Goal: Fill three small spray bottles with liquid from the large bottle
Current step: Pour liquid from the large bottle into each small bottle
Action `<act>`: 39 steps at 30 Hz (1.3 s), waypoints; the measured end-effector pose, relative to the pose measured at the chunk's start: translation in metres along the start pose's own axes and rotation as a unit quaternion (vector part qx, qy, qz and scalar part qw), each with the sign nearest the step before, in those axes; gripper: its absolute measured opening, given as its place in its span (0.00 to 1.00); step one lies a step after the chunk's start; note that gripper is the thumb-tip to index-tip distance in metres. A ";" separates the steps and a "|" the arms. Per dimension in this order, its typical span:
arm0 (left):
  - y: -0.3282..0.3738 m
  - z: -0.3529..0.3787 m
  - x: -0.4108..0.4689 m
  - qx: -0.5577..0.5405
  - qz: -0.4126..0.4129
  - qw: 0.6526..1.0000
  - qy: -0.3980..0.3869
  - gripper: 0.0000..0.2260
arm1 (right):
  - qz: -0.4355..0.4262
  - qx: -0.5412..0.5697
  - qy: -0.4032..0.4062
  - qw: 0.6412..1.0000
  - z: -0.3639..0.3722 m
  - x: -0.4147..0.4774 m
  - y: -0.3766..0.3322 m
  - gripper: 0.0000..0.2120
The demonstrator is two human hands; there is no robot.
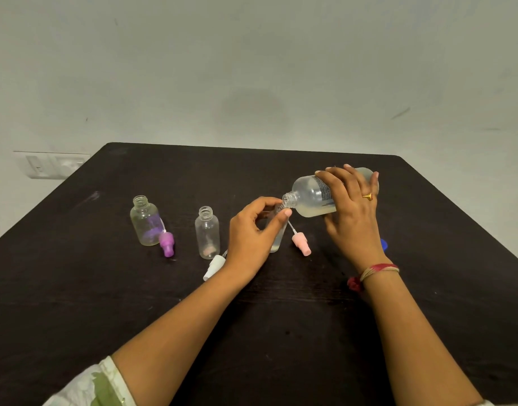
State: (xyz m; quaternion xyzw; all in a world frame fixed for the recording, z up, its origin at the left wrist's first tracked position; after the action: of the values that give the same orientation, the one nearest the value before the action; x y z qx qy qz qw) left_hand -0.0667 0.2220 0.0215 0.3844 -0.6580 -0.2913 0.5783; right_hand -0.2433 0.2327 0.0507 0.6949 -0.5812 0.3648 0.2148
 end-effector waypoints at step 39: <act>0.000 -0.003 0.003 -0.144 -0.090 0.985 0.038 0.07 | 0.297 0.324 0.082 0.895 -0.009 -0.001 0.013 0.31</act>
State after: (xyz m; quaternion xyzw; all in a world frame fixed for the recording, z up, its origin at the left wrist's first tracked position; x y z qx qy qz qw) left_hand -0.0637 0.2194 0.0236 0.3658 -0.5496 -0.4194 0.6231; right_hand -0.2584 0.2367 0.0534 0.4884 -0.5906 0.6355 -0.0933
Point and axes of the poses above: each hand's wrist, its own x-axis towards the middle knuckle, its own z-axis out of the palm, y = z × x, the point moved 3 cm from there along x, towards the middle knuckle, and after that the axes turned 4 degrees about z, right-handed, at the moved point
